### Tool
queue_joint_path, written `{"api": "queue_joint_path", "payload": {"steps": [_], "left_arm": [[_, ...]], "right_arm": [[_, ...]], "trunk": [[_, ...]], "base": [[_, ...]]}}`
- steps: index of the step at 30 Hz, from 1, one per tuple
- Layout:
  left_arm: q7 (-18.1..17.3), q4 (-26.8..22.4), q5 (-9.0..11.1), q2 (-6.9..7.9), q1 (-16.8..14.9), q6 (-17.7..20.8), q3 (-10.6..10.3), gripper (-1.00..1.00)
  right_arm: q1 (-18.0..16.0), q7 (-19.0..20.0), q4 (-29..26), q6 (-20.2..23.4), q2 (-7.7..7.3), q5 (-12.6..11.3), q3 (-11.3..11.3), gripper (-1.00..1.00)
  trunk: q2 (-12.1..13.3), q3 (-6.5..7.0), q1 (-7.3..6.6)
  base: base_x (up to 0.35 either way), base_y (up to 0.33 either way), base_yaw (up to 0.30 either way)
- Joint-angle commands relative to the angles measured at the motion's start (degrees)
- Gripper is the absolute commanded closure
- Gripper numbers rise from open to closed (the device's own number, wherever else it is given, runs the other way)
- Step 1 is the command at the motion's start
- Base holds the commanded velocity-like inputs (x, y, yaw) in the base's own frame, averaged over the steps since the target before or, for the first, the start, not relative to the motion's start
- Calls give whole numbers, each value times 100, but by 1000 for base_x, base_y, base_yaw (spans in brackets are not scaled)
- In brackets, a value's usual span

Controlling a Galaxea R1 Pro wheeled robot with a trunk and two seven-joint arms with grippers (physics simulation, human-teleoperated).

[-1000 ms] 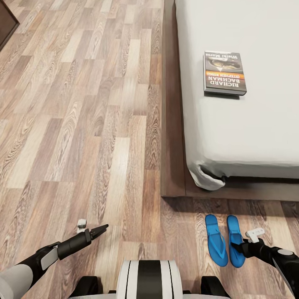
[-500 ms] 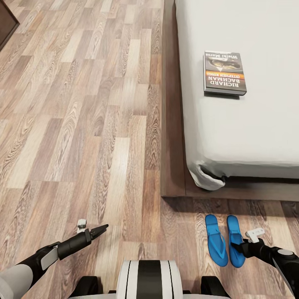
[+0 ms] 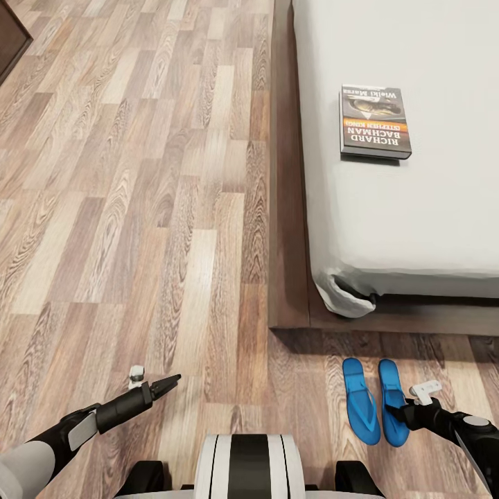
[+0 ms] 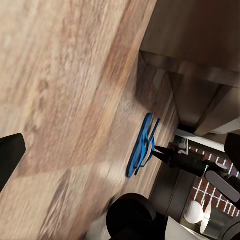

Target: In the bedroom, move the book from the bed onto either nightstand, and place the two sandals side by side next to the bed.

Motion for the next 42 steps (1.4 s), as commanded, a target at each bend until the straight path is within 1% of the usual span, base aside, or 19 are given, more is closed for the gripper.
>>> {"api": "queue_joint_path", "payload": {"steps": [1,31,42], "left_arm": [[-14,-1,59,3,-5,60,-50,-100],[-14,-9,55,-4,-5,69,-50,-100],[-14,-9,54,-5,-5,69,-50,-100]], "right_arm": [[5,24,46,16,9,28,-47,-100],[5,26,46,17,9,28,-43,-100],[5,38,46,18,9,28,-43,-100]], "trunk": [[-1,-4,2],[-1,-4,2],[14,240,-27]], "base": [[0,0,0],[0,0,0],[0,0,0]]}}
